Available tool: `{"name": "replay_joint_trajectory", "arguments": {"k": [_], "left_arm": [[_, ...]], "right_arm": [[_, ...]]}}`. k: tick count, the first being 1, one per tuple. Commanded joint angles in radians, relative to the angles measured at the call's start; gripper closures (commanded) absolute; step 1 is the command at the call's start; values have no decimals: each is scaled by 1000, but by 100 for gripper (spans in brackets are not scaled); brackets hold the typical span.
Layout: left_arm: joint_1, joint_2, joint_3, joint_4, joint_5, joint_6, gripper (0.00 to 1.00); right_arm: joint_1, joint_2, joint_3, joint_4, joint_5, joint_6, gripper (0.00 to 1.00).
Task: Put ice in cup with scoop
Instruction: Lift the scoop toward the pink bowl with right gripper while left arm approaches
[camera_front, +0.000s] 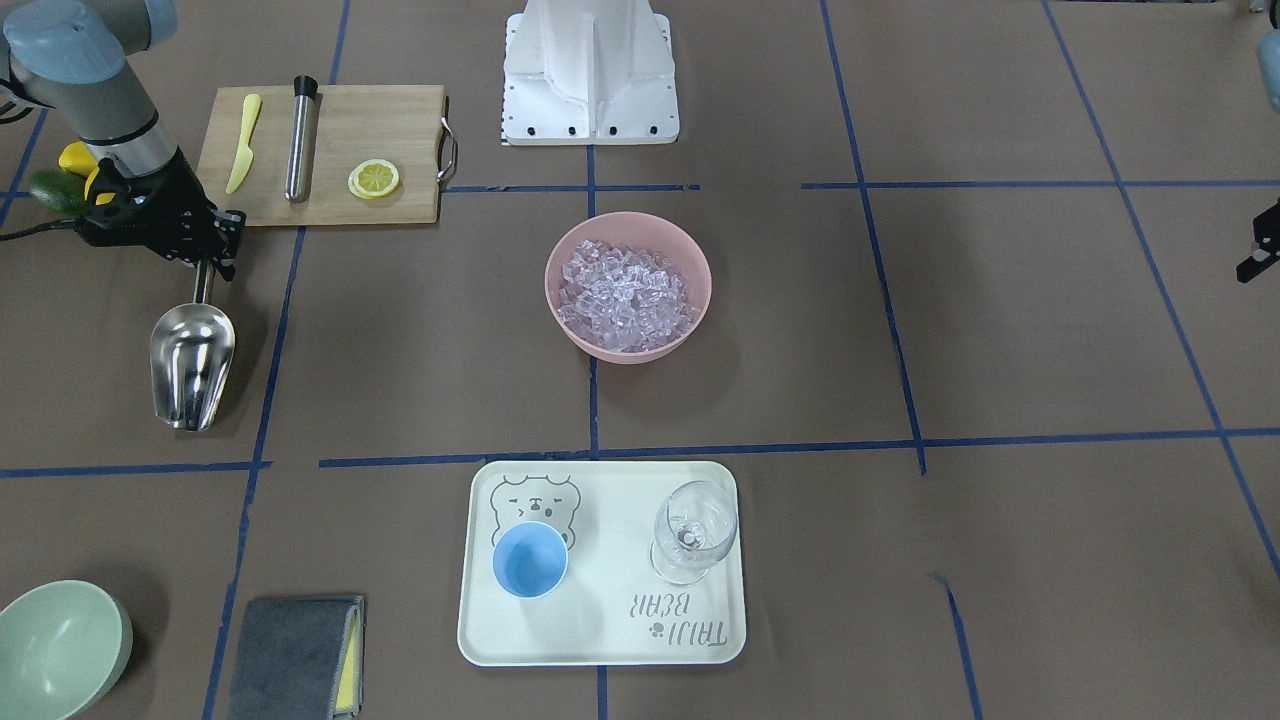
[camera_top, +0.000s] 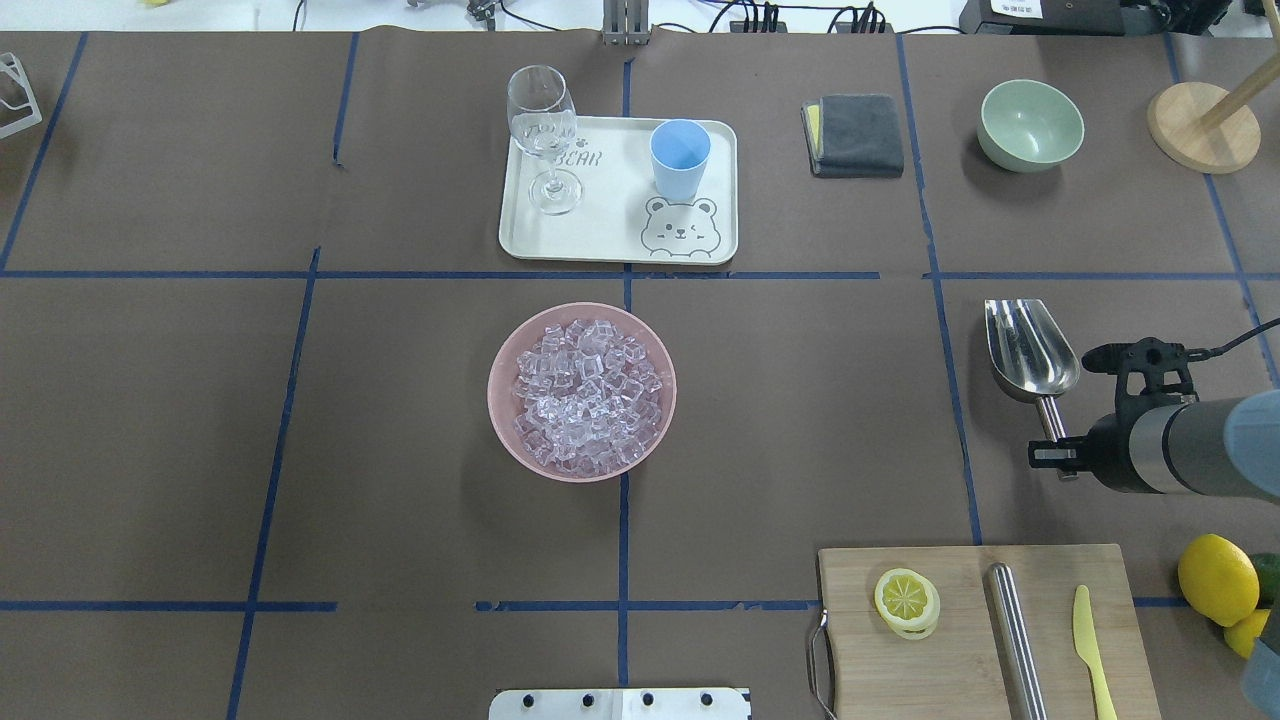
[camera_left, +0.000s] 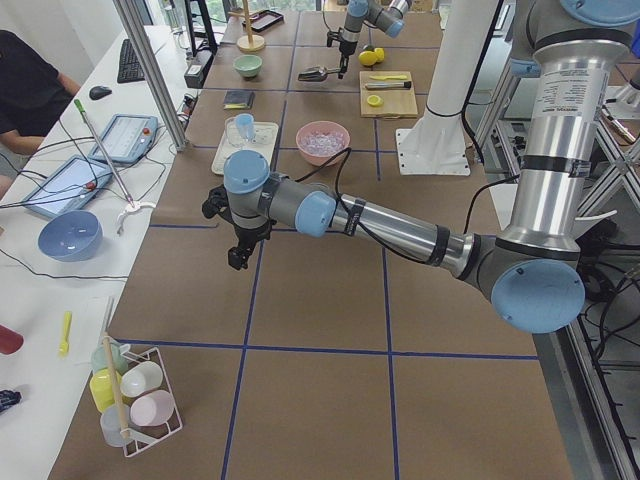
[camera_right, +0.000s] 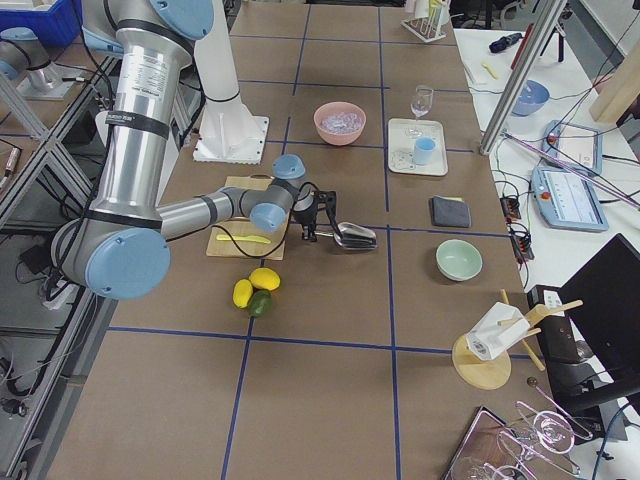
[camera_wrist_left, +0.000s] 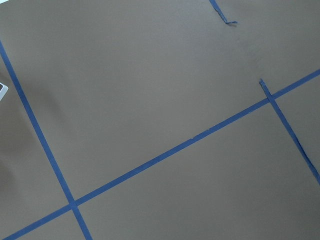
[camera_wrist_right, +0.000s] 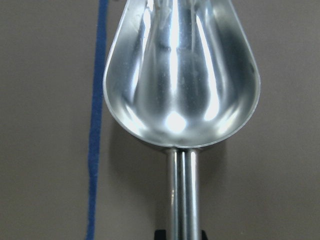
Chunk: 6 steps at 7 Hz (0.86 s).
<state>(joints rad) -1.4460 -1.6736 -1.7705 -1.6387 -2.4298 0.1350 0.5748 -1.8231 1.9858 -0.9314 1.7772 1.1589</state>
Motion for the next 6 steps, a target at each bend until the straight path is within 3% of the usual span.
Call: {"name": "replay_joint_trajectory", "arguments": {"k": [1,3,6], "left_arm": [[2,-6,-1,0,0,0,0],[34,-17,-50,-1,-11,-5,0],[284,-115,-75,-18,0,-6,0]], "right_arm": [[87,-19,100,-4,80,-193,100],[201,-5,91,-9,238,-423,100],[215,69,103,-7,278,-536,100]]}}
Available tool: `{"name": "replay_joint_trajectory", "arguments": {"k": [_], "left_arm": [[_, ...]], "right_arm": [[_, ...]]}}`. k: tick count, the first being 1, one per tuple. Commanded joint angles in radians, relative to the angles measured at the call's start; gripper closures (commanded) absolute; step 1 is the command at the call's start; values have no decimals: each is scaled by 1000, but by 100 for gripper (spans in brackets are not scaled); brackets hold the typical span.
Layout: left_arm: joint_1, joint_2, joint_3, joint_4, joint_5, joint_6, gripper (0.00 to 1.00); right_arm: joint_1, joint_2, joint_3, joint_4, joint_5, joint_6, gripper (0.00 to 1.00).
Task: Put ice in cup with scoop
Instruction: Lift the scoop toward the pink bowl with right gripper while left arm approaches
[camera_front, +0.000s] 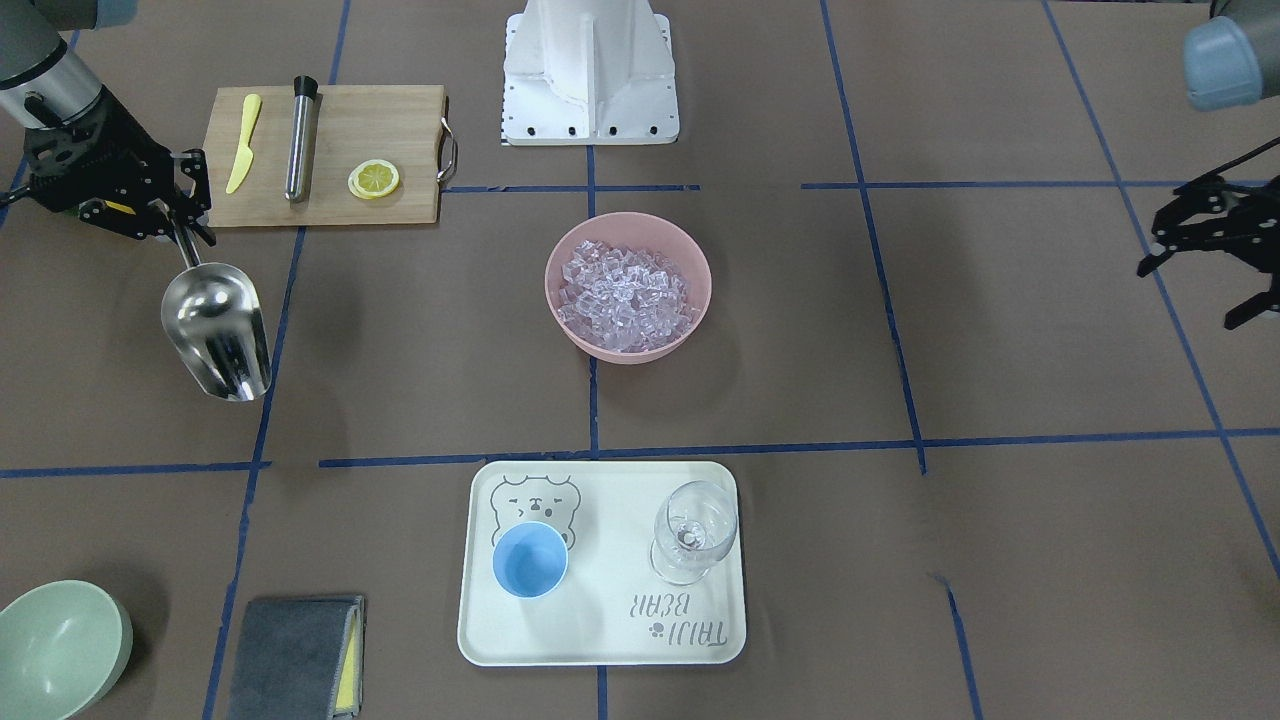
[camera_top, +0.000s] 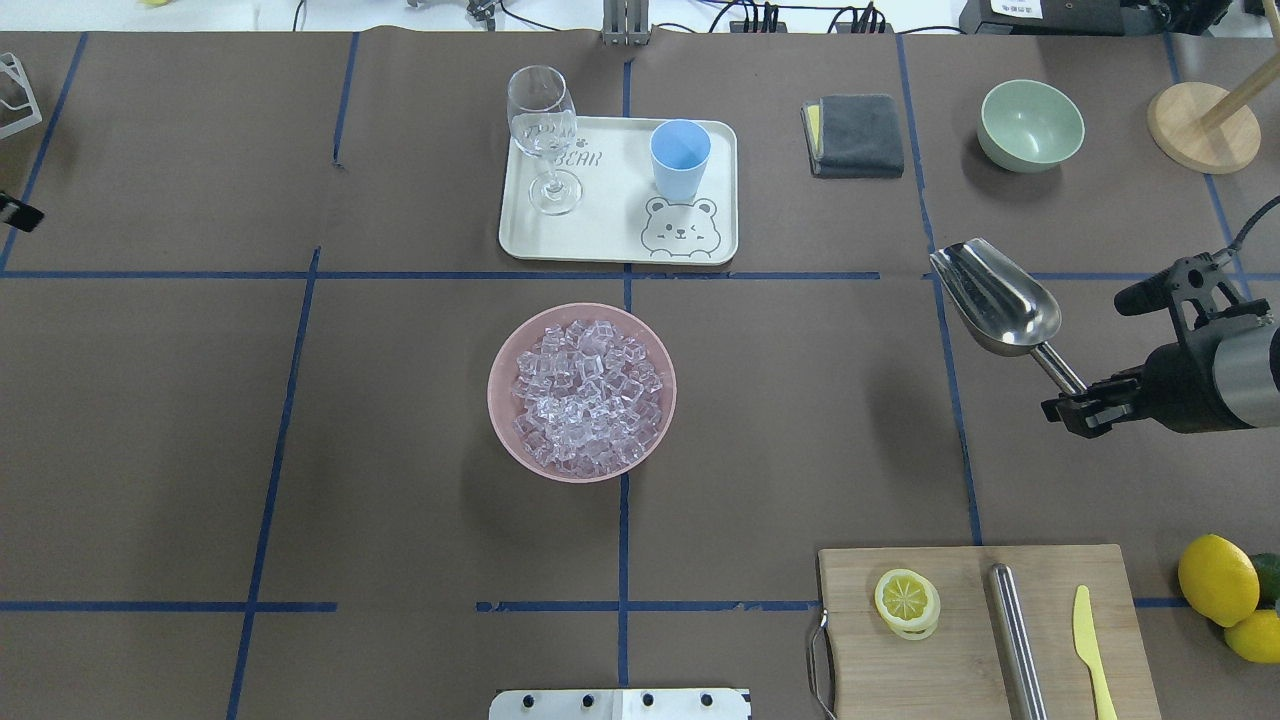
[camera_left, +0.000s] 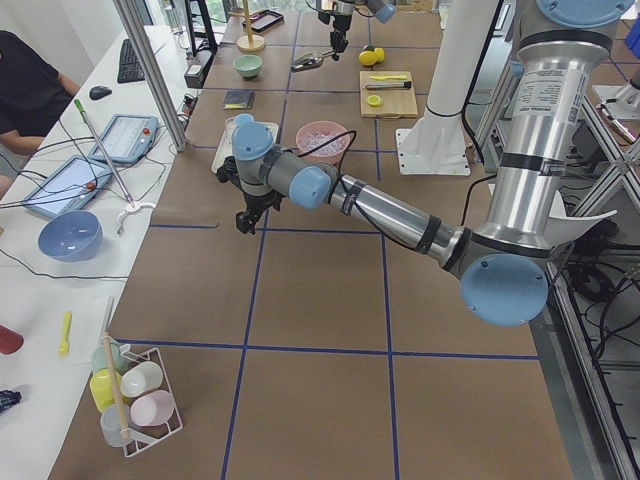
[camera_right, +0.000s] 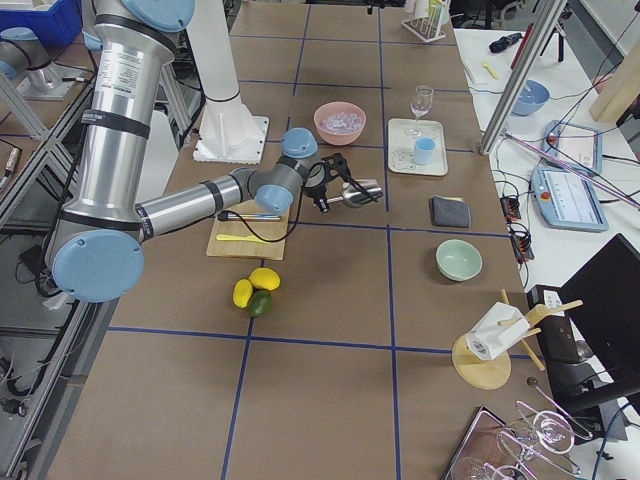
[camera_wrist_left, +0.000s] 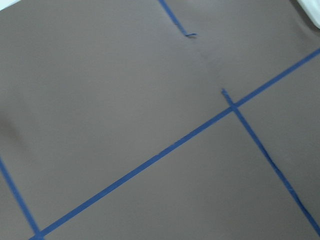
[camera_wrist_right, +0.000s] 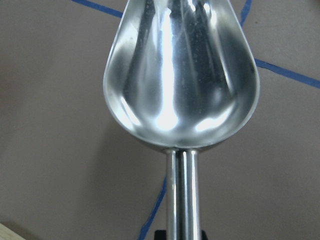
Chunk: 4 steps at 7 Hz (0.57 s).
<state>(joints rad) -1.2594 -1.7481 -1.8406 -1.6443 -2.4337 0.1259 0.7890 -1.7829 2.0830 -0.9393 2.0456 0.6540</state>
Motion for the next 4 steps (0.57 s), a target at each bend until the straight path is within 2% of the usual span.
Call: {"name": "replay_joint_trajectory", "arguments": {"k": [1,3,4], "left_arm": [[163,-85,-5,-55,4,3,0],[280,-181,12,-78,16,3,0],[344,-211,-2,-78,121,4,0]], "right_arm": [[-34,48,20,-4,10,-31,100],[-88,111,28,-4,10,-34,100],[-129,152,29,-4,5,-72,100]]}}
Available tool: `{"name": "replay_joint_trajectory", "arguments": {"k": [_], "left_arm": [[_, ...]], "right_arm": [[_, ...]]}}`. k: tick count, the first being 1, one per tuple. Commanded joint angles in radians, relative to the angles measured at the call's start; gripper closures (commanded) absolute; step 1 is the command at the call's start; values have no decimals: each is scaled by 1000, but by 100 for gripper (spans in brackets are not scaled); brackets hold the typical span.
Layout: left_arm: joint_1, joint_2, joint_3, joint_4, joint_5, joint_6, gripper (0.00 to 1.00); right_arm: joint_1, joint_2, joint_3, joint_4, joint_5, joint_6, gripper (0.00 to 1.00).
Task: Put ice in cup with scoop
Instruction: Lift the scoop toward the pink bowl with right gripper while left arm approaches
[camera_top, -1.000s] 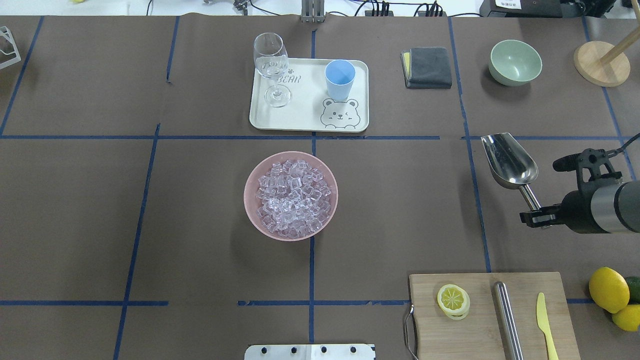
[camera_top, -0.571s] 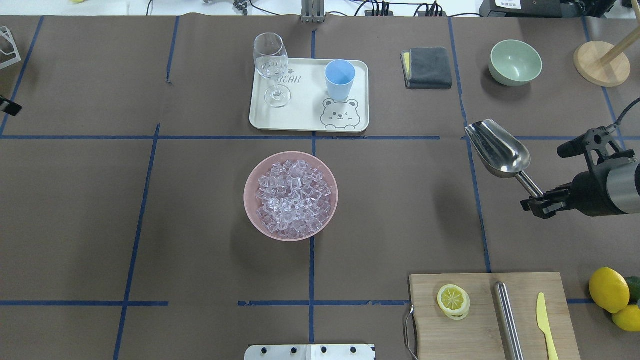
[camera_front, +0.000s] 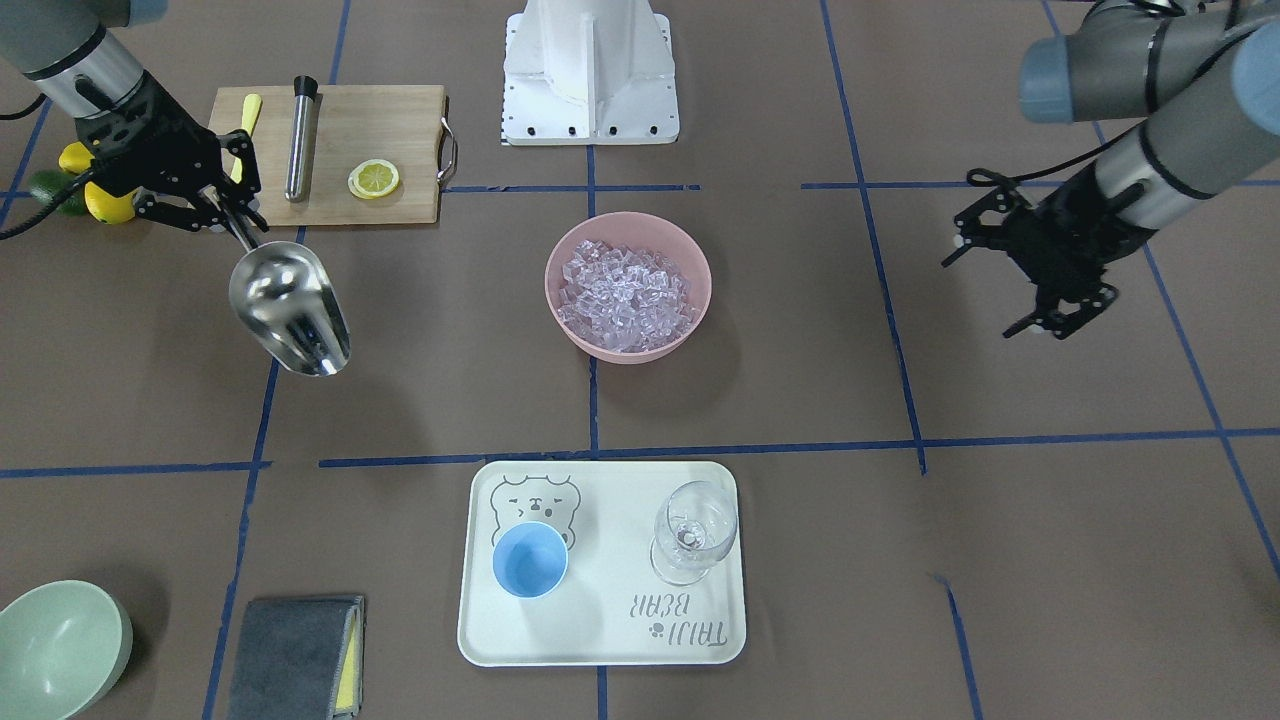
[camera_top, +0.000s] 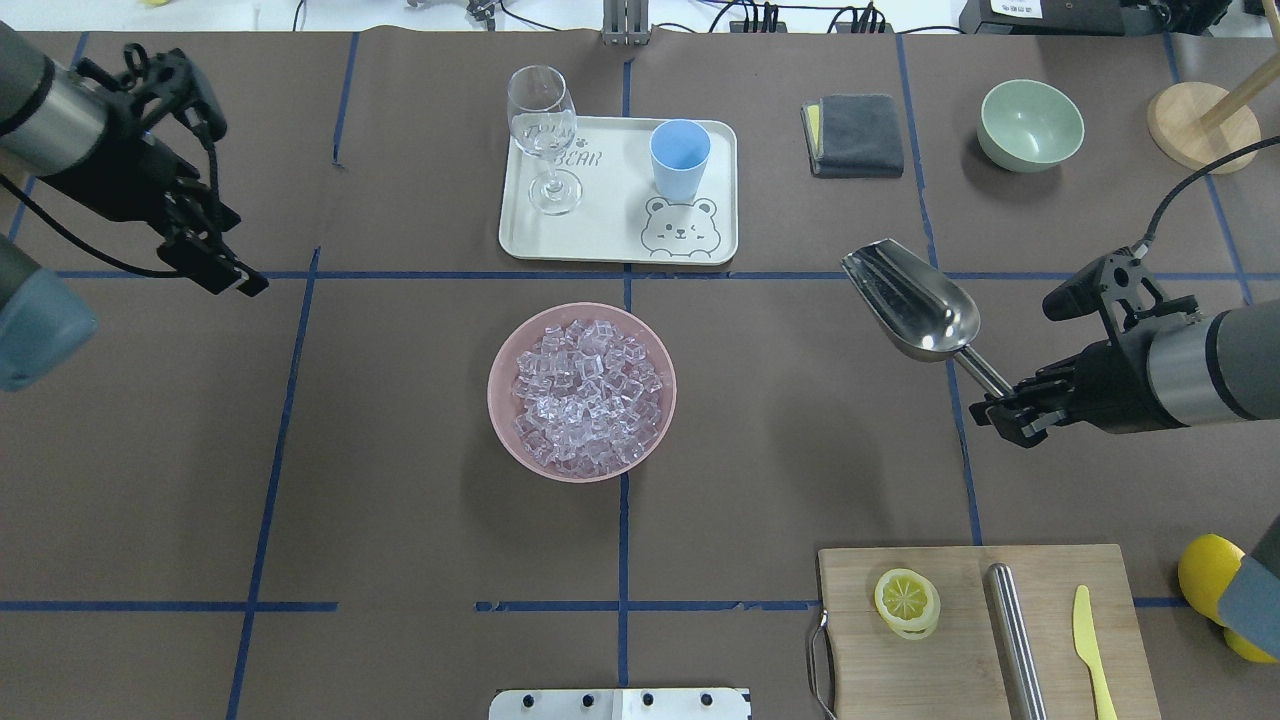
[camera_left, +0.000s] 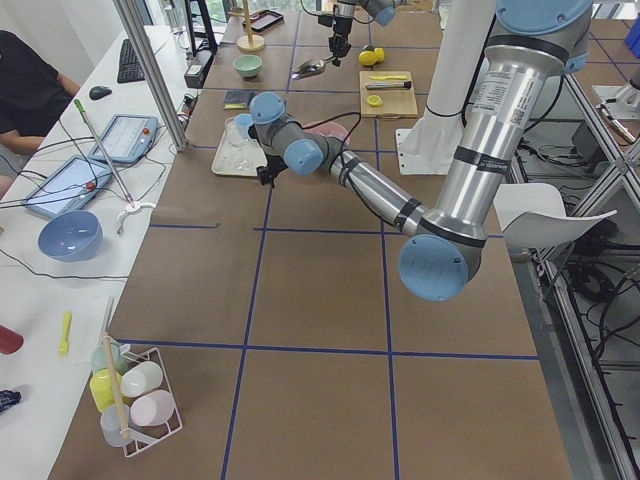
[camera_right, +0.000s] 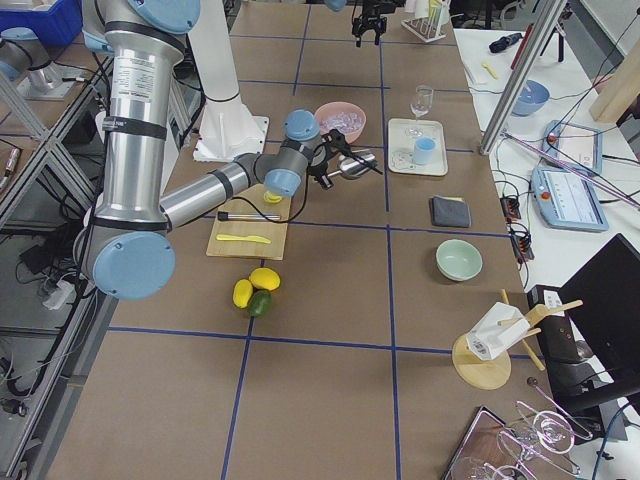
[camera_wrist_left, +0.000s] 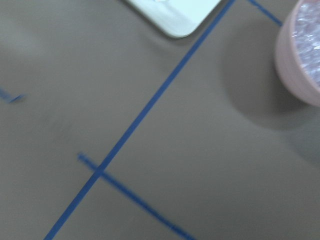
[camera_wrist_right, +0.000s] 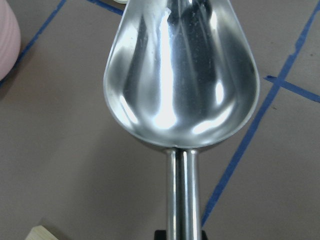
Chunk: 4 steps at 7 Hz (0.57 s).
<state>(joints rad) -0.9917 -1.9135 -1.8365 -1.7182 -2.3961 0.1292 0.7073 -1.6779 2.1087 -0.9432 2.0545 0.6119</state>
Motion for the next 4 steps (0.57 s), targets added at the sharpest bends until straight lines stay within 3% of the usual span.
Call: {"name": "replay_joint_trajectory", "arguments": {"k": [1,4], "left_arm": [[137,-56,-12,-35,157,6,0],[153,-15,127,-496,163,-2,0]], "right_arm": [[-69,100,1,-2,-16,-61,100],[-83,157,2,-111,-8,-69,100]]}}
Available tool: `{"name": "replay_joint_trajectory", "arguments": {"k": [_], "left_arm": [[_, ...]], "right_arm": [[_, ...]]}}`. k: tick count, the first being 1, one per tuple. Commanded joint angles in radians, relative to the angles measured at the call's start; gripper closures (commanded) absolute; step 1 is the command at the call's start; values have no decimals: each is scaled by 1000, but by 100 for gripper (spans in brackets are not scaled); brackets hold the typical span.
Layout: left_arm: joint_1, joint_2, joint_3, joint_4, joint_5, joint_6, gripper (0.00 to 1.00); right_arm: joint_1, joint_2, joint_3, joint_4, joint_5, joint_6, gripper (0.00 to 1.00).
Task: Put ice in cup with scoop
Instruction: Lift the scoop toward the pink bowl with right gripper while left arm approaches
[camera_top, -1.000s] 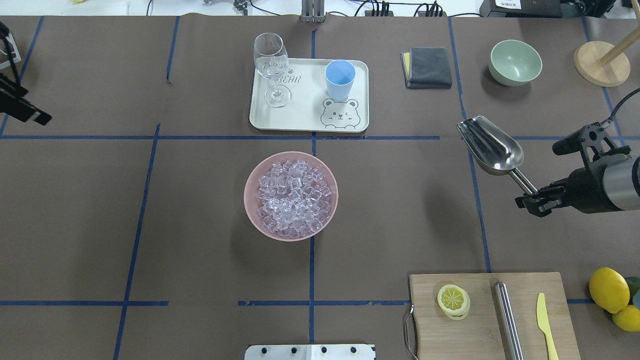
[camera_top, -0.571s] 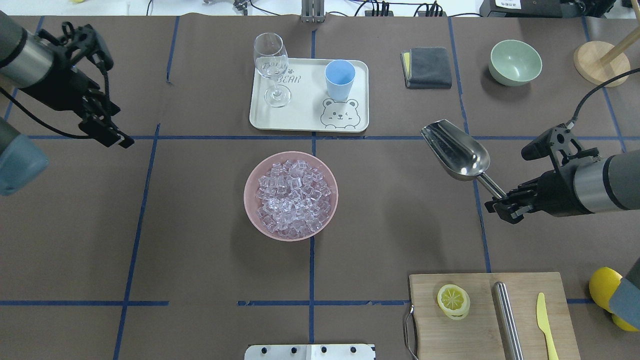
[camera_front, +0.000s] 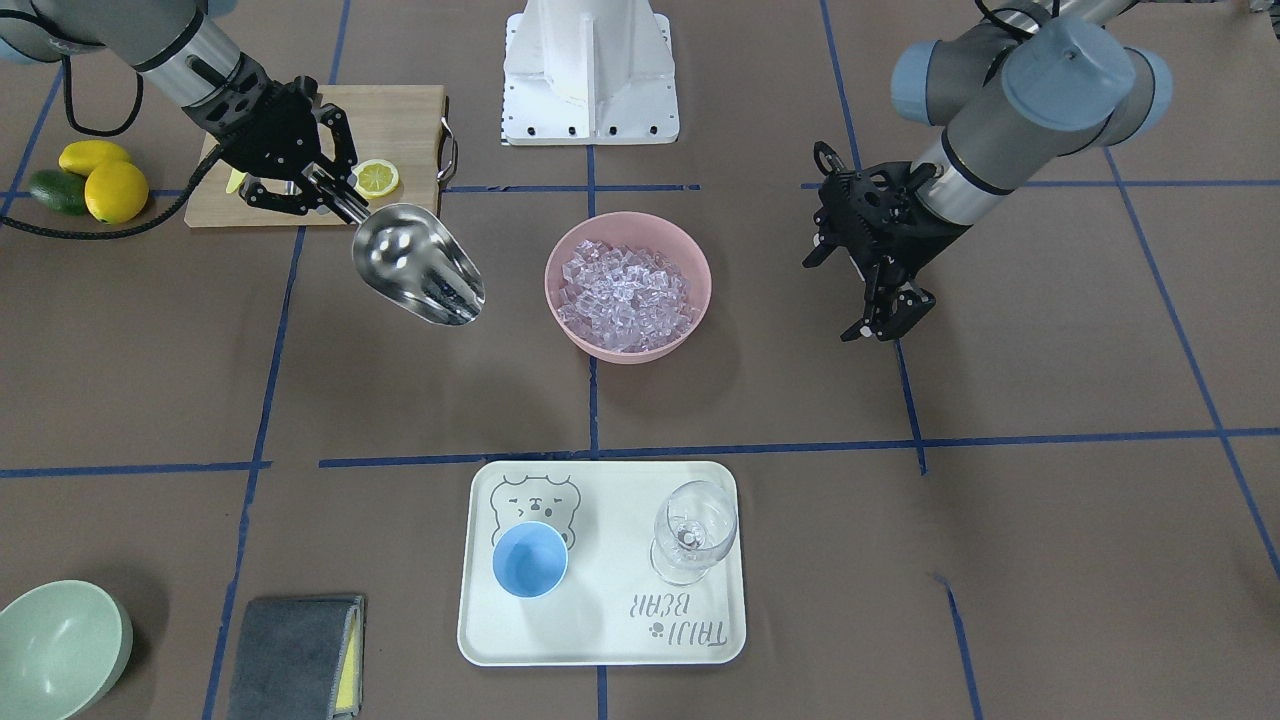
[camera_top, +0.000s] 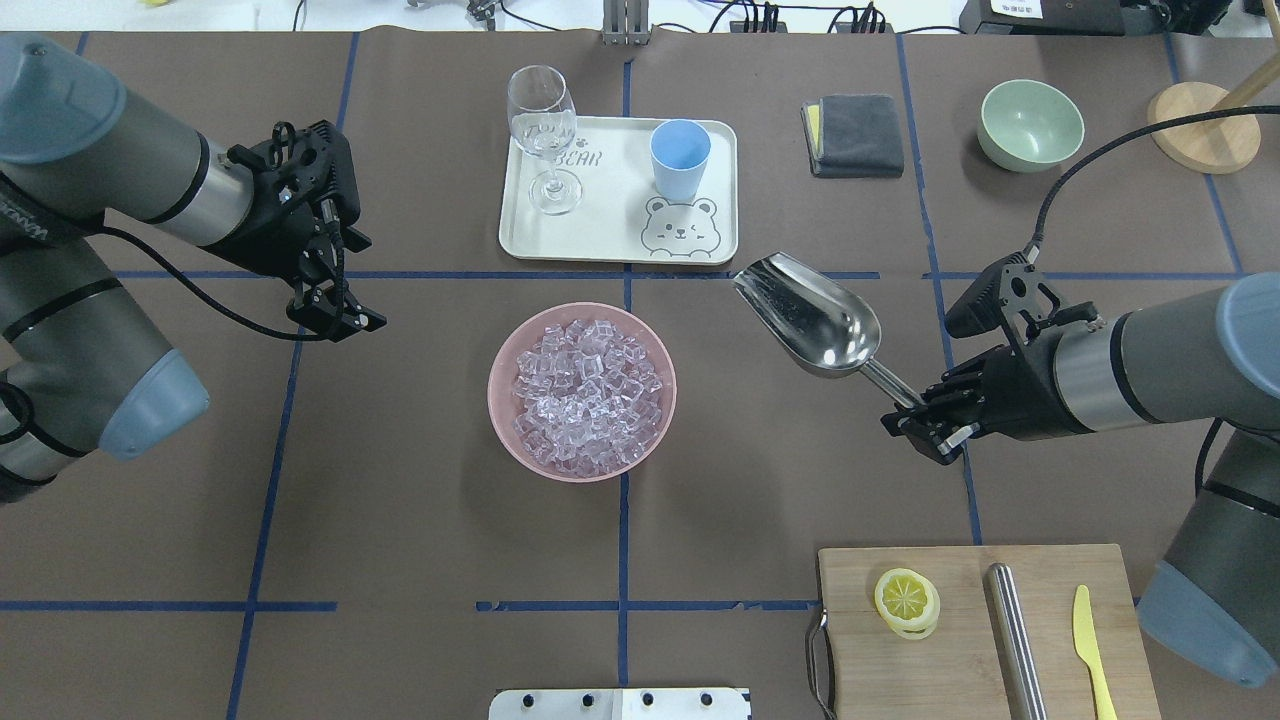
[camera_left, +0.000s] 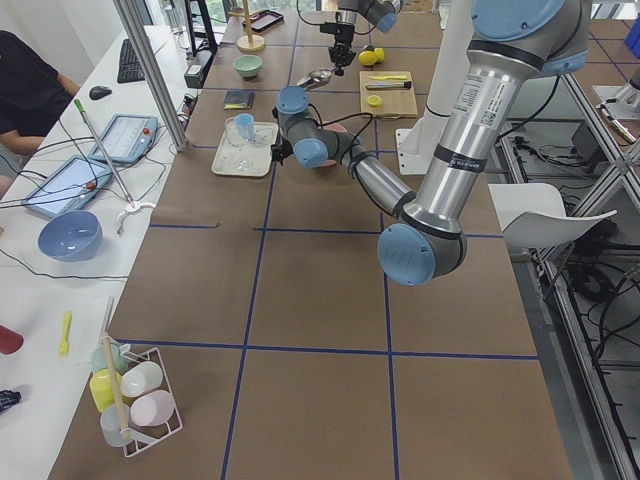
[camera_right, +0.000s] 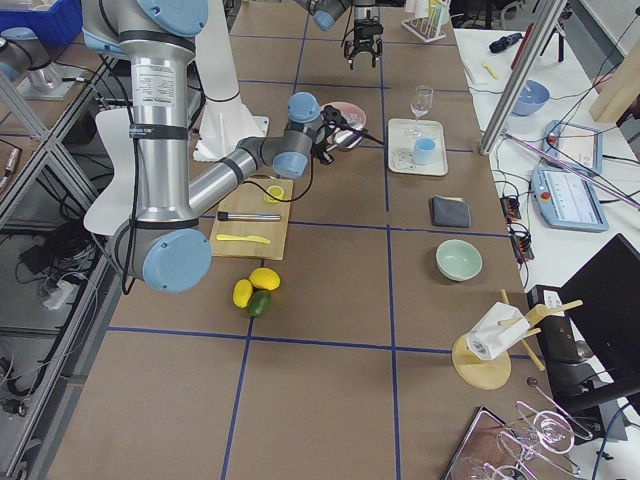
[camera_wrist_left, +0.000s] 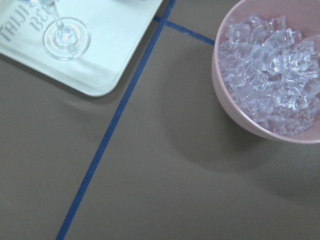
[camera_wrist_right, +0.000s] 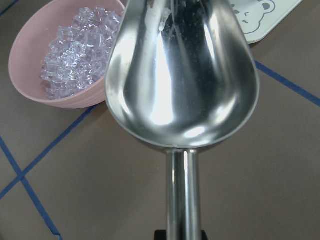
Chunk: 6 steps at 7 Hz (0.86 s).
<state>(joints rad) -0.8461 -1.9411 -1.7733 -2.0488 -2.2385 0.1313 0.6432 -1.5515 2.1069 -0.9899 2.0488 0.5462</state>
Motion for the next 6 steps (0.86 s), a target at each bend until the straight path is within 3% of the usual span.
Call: {"name": "replay_joint_trajectory", "arguments": {"k": [1,3,6], "left_arm": [[12,30,78,-183,0,-2,0],[36,25,83,-191,2,4,0],[77,22,179,-377,5,4,0]], "right_arm": [[-42,116,5,-217,-13,-9,100],[-117,233,91,-535,-140,-56,100],[-230,450,146,-962,-303,-147,100]]}}
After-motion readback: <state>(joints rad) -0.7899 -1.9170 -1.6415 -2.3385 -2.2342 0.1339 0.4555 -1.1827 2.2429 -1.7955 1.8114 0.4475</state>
